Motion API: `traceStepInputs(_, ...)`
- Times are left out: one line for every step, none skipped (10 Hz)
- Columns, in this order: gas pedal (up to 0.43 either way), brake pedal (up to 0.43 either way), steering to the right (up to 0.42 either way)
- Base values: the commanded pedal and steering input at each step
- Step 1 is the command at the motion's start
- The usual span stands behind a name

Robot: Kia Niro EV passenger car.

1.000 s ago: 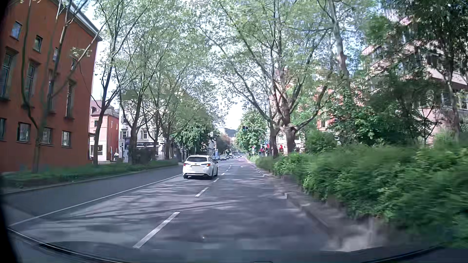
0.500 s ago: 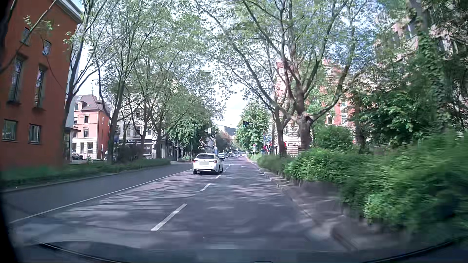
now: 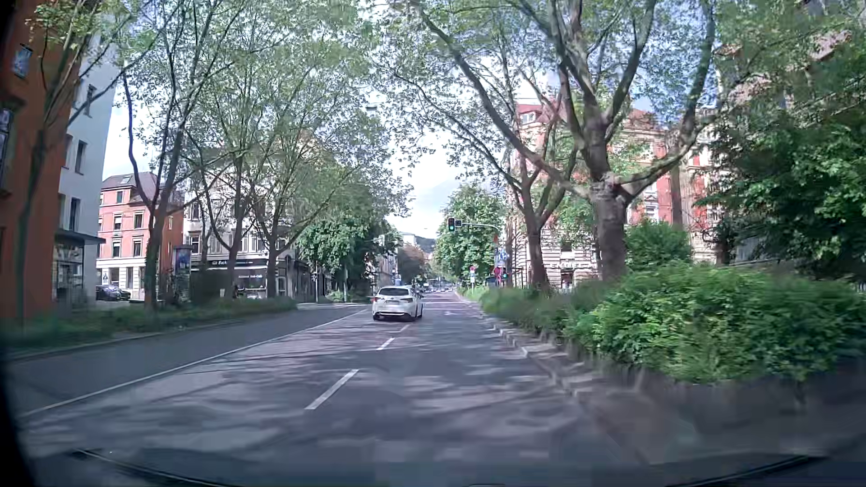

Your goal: Follow the waypoints while adhering to traffic rules and regulations

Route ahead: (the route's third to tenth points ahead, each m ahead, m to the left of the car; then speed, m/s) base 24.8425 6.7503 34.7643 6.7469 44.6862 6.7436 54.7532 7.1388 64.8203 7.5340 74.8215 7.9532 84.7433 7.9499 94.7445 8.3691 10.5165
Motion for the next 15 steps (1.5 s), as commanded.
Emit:
traceStepInputs(0.110, 0.000, -0.003)
traceStepInputs(0.110, 0.000, -0.002)
traceStepInputs(0.118, 0.000, -0.003)
traceStepInputs(0.118, 0.000, -0.003)
traceStepInputs(0.118, 0.000, -0.002)
traceStepInputs(0.118, 0.000, -0.002)
traceStepInputs(0.118, 0.000, -0.004)
traceStepInputs(0.118, 0.000, -0.004)
traceStepInputs(0.118, 0.000, -0.004)
traceStepInputs(0.118, 0.000, -0.004)
traceStepInputs(0.118, 0.000, -0.004)
traceStepInputs(0.118, 0.000, -0.004)
traceStepInputs(0.118, 0.000, -0.004)
traceStepInputs(0.118, 0.000, -0.004)
traceStepInputs(0.118, 0.000, -0.004)
